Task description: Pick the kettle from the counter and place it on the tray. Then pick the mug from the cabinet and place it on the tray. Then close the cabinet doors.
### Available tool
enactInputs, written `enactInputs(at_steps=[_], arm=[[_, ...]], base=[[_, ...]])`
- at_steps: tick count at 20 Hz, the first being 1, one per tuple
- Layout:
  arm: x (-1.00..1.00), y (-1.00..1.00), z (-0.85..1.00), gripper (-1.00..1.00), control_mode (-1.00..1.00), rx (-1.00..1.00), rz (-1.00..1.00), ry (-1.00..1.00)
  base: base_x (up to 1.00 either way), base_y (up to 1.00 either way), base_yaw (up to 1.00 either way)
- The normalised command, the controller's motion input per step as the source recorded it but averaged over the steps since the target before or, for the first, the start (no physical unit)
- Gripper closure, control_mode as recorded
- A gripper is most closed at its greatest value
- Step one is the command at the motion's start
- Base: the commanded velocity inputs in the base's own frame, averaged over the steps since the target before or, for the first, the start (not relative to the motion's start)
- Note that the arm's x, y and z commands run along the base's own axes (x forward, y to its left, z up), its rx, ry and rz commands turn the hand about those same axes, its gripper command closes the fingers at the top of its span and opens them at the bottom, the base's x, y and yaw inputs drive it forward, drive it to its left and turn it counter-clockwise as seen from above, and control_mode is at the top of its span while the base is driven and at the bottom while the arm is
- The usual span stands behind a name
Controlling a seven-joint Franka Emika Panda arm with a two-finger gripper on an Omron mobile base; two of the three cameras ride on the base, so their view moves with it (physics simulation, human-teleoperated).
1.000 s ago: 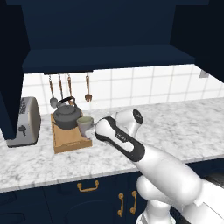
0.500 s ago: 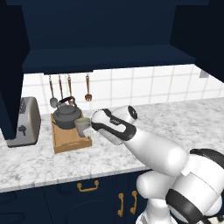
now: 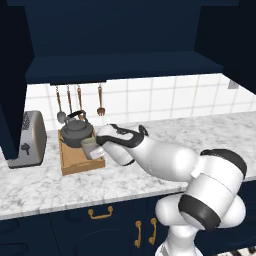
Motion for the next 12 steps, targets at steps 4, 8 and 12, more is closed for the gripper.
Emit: enactInputs(at_steps=[4, 8, 12], arm=[[0.38, 0.12, -0.22, 1.0, -1.0, -0.01, 0.0, 0.0], [0.38, 0.02, -0.19, 1.0, -1.0, -0.01, 0.0, 0.0], [0.22, 0.03, -0.24, 1.0, -1.0, -0.01, 0.01, 0.0]], base=[[0.0, 0.0, 0.0], [0.0, 0.0, 0.0], [0.0, 0.0, 0.0]])
